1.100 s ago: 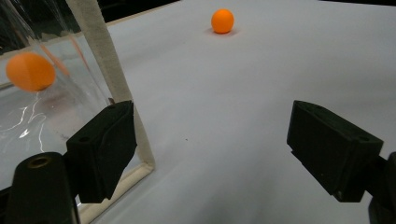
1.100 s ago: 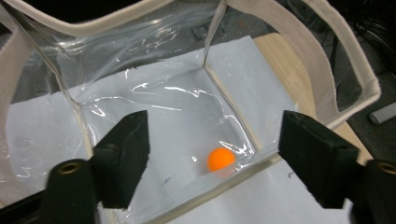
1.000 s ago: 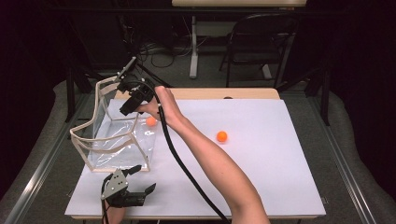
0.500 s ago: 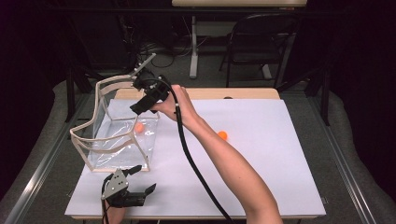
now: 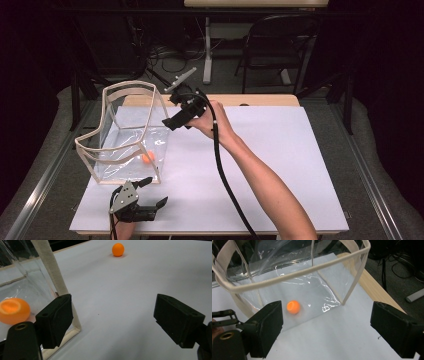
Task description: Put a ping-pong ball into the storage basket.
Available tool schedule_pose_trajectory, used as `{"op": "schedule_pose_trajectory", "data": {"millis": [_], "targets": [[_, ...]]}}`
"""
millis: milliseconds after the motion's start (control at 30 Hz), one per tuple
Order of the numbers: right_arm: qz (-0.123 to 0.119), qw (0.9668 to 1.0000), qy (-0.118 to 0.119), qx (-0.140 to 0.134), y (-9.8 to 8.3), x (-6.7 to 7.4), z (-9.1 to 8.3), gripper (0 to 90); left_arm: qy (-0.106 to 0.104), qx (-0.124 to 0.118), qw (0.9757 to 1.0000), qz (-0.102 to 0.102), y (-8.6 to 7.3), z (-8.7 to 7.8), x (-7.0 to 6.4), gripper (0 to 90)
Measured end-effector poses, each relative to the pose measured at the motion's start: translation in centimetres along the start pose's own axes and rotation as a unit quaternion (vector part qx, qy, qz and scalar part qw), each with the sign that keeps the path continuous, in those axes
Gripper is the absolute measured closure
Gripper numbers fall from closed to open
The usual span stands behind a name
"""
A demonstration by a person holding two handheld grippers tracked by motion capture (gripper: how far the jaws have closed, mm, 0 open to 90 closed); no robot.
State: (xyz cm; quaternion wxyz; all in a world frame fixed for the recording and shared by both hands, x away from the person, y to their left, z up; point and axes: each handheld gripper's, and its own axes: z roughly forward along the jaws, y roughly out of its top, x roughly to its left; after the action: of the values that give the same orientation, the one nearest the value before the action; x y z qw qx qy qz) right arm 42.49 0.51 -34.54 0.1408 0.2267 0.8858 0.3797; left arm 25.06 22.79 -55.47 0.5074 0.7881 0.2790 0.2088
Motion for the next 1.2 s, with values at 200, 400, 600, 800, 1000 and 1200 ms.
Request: {"op": "schedule_pose_trajectory", "data": {"millis": [200,400,600,800,1000,1200], "targets": [[0.004,1.0,-0.001,0.003,-2.3,-0.2,-0.3,9.9,-0.001,0.001,1.0,-0.001,0.0,0.0,0.0,15.7],[0.012,0.9999,-0.001,0.004,-4.7,-0.3,-0.4,9.3,0.0,0.001,1.0,0.0,0.0,0.0,0.0,15.7],[0.023,0.9997,-0.005,0.011,-7.7,-0.7,0.0,8.6,-0.001,0.002,1.0,0.002,0.0,0.0,0.0,15.7],[0.046,0.9988,-0.009,0.015,-10.5,-1.4,0.3,7.9,0.0,0.003,1.0,-0.001,0.0,0.1,0.0,15.7],[0.054,0.9983,-0.013,0.018,-12.4,-1.5,0.3,7.1,-0.001,0.003,1.0,0.0,0.0,0.1,-0.1,15.7],[0.056,0.9981,-0.017,0.017,-14.5,-1.1,0.1,6.8,-0.002,0.002,1.0,0.002,0.0,0.0,-0.1,15.7]]}}
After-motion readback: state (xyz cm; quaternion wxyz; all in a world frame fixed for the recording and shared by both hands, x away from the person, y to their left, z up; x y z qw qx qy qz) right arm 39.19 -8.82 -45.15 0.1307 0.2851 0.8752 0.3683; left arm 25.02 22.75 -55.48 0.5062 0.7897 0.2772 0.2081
